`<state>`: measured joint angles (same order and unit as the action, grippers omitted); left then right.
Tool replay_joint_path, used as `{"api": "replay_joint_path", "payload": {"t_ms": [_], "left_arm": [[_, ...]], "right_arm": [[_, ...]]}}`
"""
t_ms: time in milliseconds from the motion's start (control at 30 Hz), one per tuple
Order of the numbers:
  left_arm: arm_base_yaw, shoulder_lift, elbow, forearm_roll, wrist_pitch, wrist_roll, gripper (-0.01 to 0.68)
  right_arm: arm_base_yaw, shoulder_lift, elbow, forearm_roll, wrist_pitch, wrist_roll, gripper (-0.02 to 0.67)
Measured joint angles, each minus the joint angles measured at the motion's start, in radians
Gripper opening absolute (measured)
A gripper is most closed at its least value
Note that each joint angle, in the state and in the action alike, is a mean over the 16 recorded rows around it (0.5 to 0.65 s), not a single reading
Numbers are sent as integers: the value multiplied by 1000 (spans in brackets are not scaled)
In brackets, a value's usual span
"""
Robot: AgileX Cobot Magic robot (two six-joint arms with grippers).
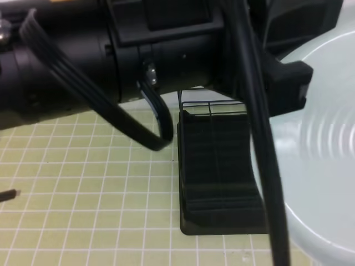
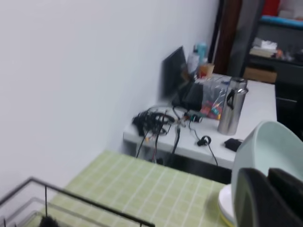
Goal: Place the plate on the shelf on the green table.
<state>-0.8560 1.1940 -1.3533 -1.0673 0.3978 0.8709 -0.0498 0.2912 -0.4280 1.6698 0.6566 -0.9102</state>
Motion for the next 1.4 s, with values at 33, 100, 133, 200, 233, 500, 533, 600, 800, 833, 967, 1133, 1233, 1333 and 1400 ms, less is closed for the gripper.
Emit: {"api": "replay_joint_path", "payload": {"t_ms": [33, 100, 133, 200, 233, 500, 533, 600, 800, 833, 967, 1133, 1233, 1333, 1400], "left_arm": [[0, 0, 0, -22, -2, 32, 5], [0, 0, 0, -69, -3, 100, 10], [0, 0, 0, -93, -2, 135, 16], [0, 1, 0, -138, 1, 199, 39], [0, 2, 0, -158, 4, 227, 59], [0, 6, 0, -262, 28, 369, 350], [0, 3, 0, -266, 31, 376, 390], [0, -4, 0, -266, 36, 384, 465], [0, -49, 0, -165, 50, 352, 547], [0, -60, 0, -128, 52, 334, 528], [0, -106, 0, 96, 71, 196, 394], [0, -160, 9, 522, 137, -133, 197], [0, -193, 34, 817, 179, -378, 100], [0, -231, 82, 1103, 212, -630, 36], [1, -260, 129, 1276, 227, -792, 16]], "right_arm": [[0, 9, 0, 6, 2, -21, 306], [0, 24, -1, 23, 5, -66, 246], [0, 30, -1, 30, 5, -91, 215], [0, 39, -4, 46, 1, -144, 155], [0, 41, -7, 52, -3, -173, 125], [0, 47, -53, 78, -102, -443, -2], [0, 49, -63, 78, -121, -477, -2], [0, 57, -86, 70, -161, -539, -2], [0, 123, -168, -9, -271, -695, -3], [0, 142, -184, -34, -285, -715, -3], [0, 245, -253, -177, -310, -770, -4], [0, 417, -351, -400, -288, -786, -4], [0, 529, -419, -531, -271, -801, -4], [0, 637, -495, -637, -252, -828, -4], [0, 705, -546, -688, -235, -853, -4]]}}
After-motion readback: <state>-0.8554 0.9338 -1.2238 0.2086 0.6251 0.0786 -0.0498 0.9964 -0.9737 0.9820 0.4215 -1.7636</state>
